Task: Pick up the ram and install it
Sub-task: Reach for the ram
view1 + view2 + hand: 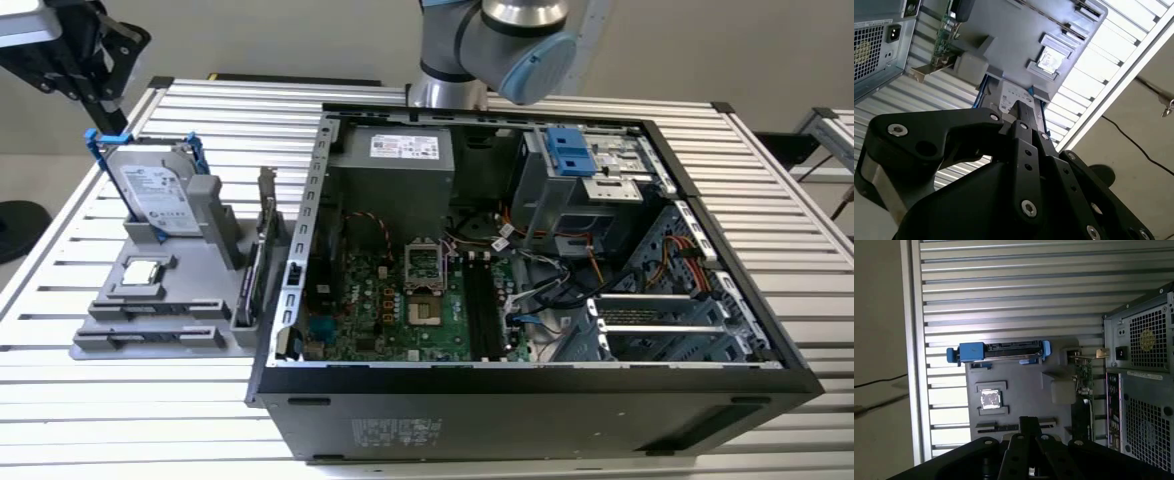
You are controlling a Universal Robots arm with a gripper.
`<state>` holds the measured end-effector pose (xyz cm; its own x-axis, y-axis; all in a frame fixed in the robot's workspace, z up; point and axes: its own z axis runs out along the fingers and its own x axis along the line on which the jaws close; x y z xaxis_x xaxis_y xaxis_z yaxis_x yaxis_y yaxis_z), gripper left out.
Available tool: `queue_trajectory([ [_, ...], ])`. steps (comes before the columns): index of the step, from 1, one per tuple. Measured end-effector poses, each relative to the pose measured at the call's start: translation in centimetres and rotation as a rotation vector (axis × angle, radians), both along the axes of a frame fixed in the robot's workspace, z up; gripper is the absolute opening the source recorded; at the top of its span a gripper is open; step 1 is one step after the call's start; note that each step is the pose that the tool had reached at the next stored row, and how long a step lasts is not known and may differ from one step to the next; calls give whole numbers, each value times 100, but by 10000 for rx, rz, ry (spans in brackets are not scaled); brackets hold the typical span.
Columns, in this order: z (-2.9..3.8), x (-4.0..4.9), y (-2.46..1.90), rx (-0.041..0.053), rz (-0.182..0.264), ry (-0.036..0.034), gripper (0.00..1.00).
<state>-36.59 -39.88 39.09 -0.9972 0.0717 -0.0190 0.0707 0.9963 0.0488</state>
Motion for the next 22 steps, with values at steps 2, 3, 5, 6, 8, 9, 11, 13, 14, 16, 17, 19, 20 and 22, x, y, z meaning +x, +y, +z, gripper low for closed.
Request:
queue_trajectory([
  [2, 0, -1, -2, -1, -1, 1, 0],
  [3, 0, -1, -6, 0, 0, 0, 0],
  [5, -1, 0, -16, 0, 13, 0, 0],
  [6, -1, 0, -27, 0, 23, 0, 0],
  [8, -1, 2, -47, -1, 45, 1, 0],
  [9, -2, 3, -60, -1, 59, 0, 0],
  [11, -2, 3, -81, 0, 87, 1, 0],
  [13, -3, 3, -95, -1, 124, 0, 0],
  [14, -3, 4, -98, 0, 147, 0, 0],
  [16, -3, 3, -108, -1, 188, 3, 0],
  [17, -4, 4, -113, 0, 206, 3, 0],
  [19, -4, 4, -126, 0, 241, 6, 0],
  [20, -4, 4, -137, -1, 258, 8, 0],
  [22, -5, 4, -163, 0, 293, 8, 0],
])
